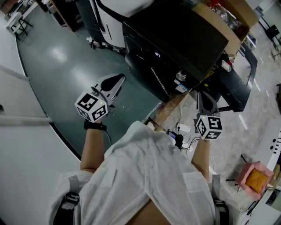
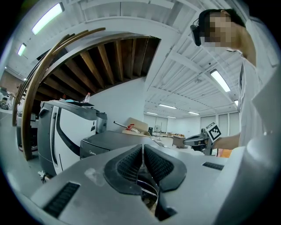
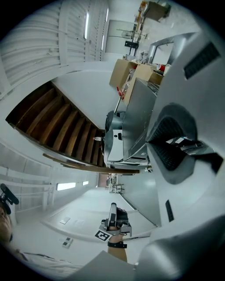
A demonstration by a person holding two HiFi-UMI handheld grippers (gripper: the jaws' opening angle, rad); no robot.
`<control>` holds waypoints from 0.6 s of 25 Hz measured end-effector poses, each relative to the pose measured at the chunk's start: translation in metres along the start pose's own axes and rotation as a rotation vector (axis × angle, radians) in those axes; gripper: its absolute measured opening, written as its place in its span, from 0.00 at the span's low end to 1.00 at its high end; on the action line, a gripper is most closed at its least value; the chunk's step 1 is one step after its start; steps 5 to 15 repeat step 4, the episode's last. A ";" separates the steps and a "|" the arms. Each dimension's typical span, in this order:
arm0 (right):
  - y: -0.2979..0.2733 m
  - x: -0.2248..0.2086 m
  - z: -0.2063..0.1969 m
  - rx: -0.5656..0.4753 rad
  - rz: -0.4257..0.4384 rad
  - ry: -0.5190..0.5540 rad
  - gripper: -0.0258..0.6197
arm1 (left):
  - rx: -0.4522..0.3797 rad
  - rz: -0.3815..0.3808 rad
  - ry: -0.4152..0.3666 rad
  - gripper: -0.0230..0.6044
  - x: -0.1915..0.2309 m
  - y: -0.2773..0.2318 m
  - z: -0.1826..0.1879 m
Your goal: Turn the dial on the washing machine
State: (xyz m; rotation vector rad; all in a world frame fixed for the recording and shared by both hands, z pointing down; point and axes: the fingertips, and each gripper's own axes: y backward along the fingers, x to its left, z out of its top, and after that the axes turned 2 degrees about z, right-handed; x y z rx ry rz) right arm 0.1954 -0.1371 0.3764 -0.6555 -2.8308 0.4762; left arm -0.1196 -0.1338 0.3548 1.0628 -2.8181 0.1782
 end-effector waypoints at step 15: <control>-0.001 0.003 0.001 0.000 0.004 0.001 0.04 | -0.002 -0.002 0.000 0.06 0.000 0.001 0.001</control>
